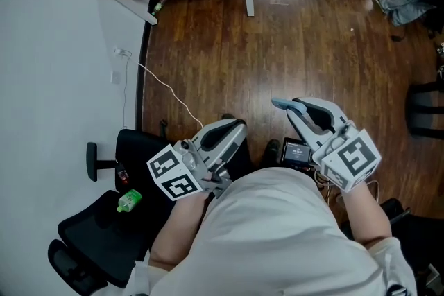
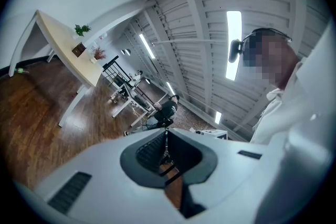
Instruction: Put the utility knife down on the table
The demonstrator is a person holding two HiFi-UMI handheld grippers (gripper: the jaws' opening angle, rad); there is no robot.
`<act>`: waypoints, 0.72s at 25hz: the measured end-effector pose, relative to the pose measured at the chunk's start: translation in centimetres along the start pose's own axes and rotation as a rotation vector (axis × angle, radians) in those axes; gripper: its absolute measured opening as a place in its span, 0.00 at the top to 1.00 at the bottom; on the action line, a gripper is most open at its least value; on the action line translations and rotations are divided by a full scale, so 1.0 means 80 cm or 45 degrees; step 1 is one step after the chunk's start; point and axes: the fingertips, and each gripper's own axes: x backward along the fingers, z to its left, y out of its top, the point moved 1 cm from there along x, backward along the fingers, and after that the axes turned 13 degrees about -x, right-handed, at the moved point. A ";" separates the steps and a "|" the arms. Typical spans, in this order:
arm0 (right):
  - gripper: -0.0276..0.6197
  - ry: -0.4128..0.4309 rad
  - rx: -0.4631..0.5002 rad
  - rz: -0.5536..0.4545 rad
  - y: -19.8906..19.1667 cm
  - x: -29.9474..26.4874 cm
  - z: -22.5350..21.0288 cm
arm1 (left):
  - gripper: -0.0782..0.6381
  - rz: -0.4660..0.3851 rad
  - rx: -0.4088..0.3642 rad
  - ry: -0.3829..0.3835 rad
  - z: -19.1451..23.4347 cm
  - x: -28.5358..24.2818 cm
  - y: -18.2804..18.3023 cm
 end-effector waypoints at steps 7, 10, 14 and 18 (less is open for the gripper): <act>0.85 -0.023 0.001 0.020 0.048 -0.099 0.008 | 0.88 0.012 0.024 -0.033 0.086 0.019 0.059; 0.85 -0.020 0.010 0.026 0.068 -0.146 0.018 | 0.88 0.009 0.022 -0.043 0.122 0.036 0.087; 0.85 -0.024 0.029 0.041 0.089 -0.199 0.034 | 0.88 -0.006 0.031 -0.037 0.166 0.065 0.116; 0.85 -0.049 0.047 0.039 0.110 -0.238 0.033 | 0.88 -0.017 0.039 -0.031 0.204 0.081 0.136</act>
